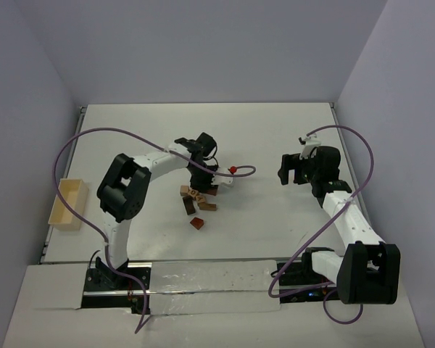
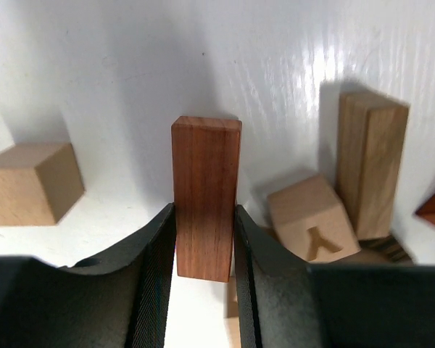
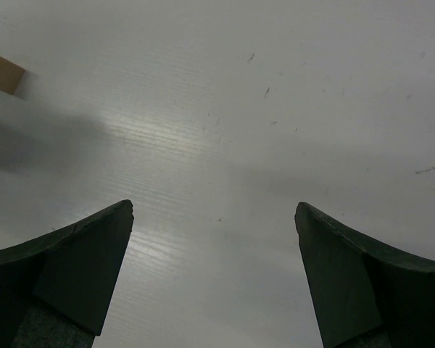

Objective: Build the wood block tower

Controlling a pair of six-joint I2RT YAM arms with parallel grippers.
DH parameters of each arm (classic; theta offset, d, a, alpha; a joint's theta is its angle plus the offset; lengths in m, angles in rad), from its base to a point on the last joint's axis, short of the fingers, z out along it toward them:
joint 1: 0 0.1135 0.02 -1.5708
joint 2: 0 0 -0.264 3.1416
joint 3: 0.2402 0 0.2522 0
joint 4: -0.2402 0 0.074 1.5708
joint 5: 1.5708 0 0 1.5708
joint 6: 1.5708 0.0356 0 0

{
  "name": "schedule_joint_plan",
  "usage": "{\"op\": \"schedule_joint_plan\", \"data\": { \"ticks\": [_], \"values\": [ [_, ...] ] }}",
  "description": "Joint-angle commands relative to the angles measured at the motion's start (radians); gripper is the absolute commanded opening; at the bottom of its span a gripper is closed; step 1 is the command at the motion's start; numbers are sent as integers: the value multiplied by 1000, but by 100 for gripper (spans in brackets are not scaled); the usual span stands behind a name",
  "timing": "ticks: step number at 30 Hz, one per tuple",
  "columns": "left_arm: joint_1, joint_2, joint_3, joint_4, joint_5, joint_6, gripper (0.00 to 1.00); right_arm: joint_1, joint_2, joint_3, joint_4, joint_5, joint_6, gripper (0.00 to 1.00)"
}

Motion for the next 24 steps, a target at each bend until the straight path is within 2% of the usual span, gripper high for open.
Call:
{"op": "schedule_joint_plan", "data": {
  "ticks": [1, 6, 10, 17, 24],
  "values": [
    [-19, -32, -87, 11, 60, -231, 0, 1, -12, 54, 5, -8, -10, 100],
    [-27, -89, -155, 51, 97, -321, 0, 1, -13, 54, 6, -7, -10, 100],
    [-39, -142, -225, 106, 71, -347, 0, 1, -10, 56, 5, -10, -7, 100],
    [-39, -142, -205, 110, 25, -377, 0, 1, -5, 58, 6, -10, -5, 100],
    [-30, -77, -105, 139, -48, -380, 0, 1, -2, 57, 5, -10, -5, 100]
  ]
}}
